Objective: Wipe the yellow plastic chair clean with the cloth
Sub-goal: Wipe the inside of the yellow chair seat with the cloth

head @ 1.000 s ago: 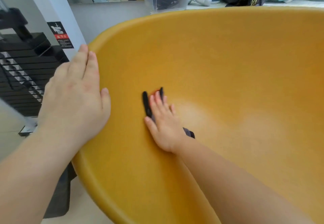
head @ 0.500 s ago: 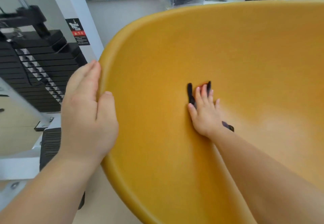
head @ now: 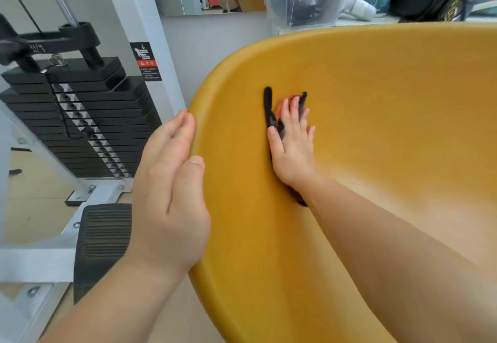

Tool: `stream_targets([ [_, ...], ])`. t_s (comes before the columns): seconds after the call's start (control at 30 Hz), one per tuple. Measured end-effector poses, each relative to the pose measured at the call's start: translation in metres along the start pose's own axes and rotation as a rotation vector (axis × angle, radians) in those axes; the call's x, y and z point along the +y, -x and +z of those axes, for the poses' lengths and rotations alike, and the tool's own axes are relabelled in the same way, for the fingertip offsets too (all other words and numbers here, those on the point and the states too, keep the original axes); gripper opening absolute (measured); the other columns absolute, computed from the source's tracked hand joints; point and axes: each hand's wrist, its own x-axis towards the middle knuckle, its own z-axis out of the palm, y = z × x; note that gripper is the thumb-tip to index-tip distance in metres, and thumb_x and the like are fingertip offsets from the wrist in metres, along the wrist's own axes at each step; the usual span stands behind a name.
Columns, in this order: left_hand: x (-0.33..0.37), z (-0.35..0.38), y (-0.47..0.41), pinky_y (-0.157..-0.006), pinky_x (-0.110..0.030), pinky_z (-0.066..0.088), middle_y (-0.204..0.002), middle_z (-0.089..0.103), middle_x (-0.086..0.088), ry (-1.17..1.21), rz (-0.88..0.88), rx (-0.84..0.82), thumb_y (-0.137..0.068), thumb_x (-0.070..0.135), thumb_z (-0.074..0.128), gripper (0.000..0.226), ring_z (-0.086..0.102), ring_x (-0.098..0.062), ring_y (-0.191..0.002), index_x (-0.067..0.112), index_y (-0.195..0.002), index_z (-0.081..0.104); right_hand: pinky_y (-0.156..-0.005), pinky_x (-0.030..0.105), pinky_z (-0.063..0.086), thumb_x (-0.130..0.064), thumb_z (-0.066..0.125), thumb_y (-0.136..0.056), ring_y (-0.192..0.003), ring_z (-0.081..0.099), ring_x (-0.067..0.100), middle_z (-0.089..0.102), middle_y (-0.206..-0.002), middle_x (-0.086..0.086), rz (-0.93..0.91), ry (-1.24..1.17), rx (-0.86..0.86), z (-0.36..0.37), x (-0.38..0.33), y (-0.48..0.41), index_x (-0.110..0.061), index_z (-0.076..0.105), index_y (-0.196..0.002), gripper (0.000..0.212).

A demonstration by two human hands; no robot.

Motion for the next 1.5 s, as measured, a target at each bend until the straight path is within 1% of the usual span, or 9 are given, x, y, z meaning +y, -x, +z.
stream_targets([
  [0.13, -0.001, 0.001, 0.000, -0.115, -0.011, 0.022, -0.151, 0.042, 0.011, -0.038, 0.048, -0.011, -0.091, 0.035, 0.031, 0.064, 0.033, 0.008, -0.140, 0.011, -0.148, 0.048, -0.122, 0.058, -0.011, -0.048, 0.024, -0.105, -0.155, -0.018, 0.026, -0.012, -0.170, -0.002, 0.138, -0.114, 0.108, 0.010, -0.028, -0.014, -0.023, 0.001, -0.163, 0.068],
  [0.37, -0.004, 0.001, -0.002, -0.118, -0.023, 0.028, -0.150, 0.047, -0.002, -0.033, 0.101, 0.002, -0.093, 0.029, 0.032, 0.060, 0.039, -0.005, -0.141, 0.002, -0.142, 0.053, -0.123, 0.044, -0.016, -0.044, 0.030, -0.104, -0.154, -0.021, 0.015, -0.014, -0.166, -0.015, -0.478, -0.288, -0.080, 0.004, -0.088, 0.060, -0.031, -0.002, -0.159, 0.064],
  [0.6, -0.002, 0.000, -0.002, -0.119, -0.022, 0.025, -0.153, 0.044, -0.001, -0.125, 0.119, -0.031, -0.094, 0.032, 0.031, 0.063, 0.035, -0.007, -0.144, 0.005, -0.148, 0.046, -0.121, 0.063, -0.007, -0.045, 0.026, -0.105, -0.156, -0.013, 0.031, -0.008, -0.171, 0.001, 0.025, -0.099, 0.323, -0.014, -0.055, -0.083, -0.021, 0.000, -0.163, 0.068],
  [0.9, 0.000, 0.004, -0.003, -0.112, -0.003, 0.011, -0.153, 0.041, -0.011, -0.381, 0.104, -0.030, -0.089, 0.019, 0.051, 0.066, 0.032, -0.016, -0.142, 0.003, -0.152, 0.038, -0.125, 0.045, -0.009, -0.041, 0.033, -0.108, -0.155, -0.019, 0.013, -0.014, -0.169, -0.013, -0.358, -0.155, -0.297, 0.001, -0.041, 0.110, -0.031, -0.002, -0.161, 0.065],
  [1.03, 0.007, 0.003, 0.000, -0.116, -0.021, 0.014, -0.160, 0.032, -0.010, -0.493, 0.079, -0.093, -0.089, 0.039, 0.051, 0.078, 0.027, -0.022, -0.147, 0.006, -0.156, 0.029, -0.125, 0.043, -0.014, -0.054, 0.023, -0.106, -0.155, -0.019, 0.017, -0.015, -0.168, -0.016, -0.518, 0.111, -0.530, -0.026, 0.016, 0.150, -0.038, -0.006, -0.159, 0.063],
  [1.1, 0.011, 0.004, 0.003, -0.120, -0.036, 0.016, -0.163, 0.024, -0.014, -0.642, 0.097, -0.162, -0.088, 0.048, 0.049, 0.086, 0.022, -0.030, -0.149, 0.005, -0.157, 0.024, -0.126, 0.047, -0.010, -0.065, 0.015, -0.101, -0.155, -0.017, 0.016, -0.015, -0.167, -0.020, -0.421, 0.293, -0.534, -0.048, 0.076, 0.141, -0.047, -0.006, -0.157, 0.062],
  [1.2, 0.023, 0.011, 0.011, -0.120, -0.057, 0.016, -0.162, 0.021, -0.024, -0.801, 0.232, -0.196, -0.085, 0.053, 0.051, 0.089, 0.020, -0.041, -0.150, 0.005, -0.156, 0.026, -0.123, 0.062, 0.004, -0.067, 0.012, -0.096, -0.157, -0.008, 0.026, -0.009, -0.166, -0.017, 0.114, 0.583, -0.291, -0.110, 0.168, 0.118, -0.043, 0.006, -0.159, 0.068],
  [1.3, 0.045, 0.027, 0.021, -0.117, -0.061, 0.024, -0.155, 0.037, -0.025, -0.765, 0.345, -0.255, -0.084, 0.050, 0.051, 0.081, 0.032, -0.043, -0.144, 0.006, -0.152, 0.038, -0.124, 0.058, -0.004, -0.058, 0.012, -0.102, -0.156, -0.014, 0.025, -0.012, -0.170, -0.011, 0.545, 0.700, -0.166, -0.155, 0.200, 0.130, -0.032, 0.002, -0.163, 0.067],
  [1.5, 0.074, 0.091, 0.049, -0.092, -0.046, 0.049, -0.126, 0.060, -0.007, -0.956, 0.384, -0.763, -0.091, 0.055, 0.033, 0.057, 0.055, -0.032, -0.117, 0.020, -0.128, 0.058, -0.125, 0.047, -0.011, -0.056, 0.013, -0.106, -0.153, -0.024, 0.017, -0.013, -0.169, -0.015, 0.241, 0.578, -0.569, -0.131, 0.124, 0.210, -0.036, -0.004, -0.162, 0.062],
])
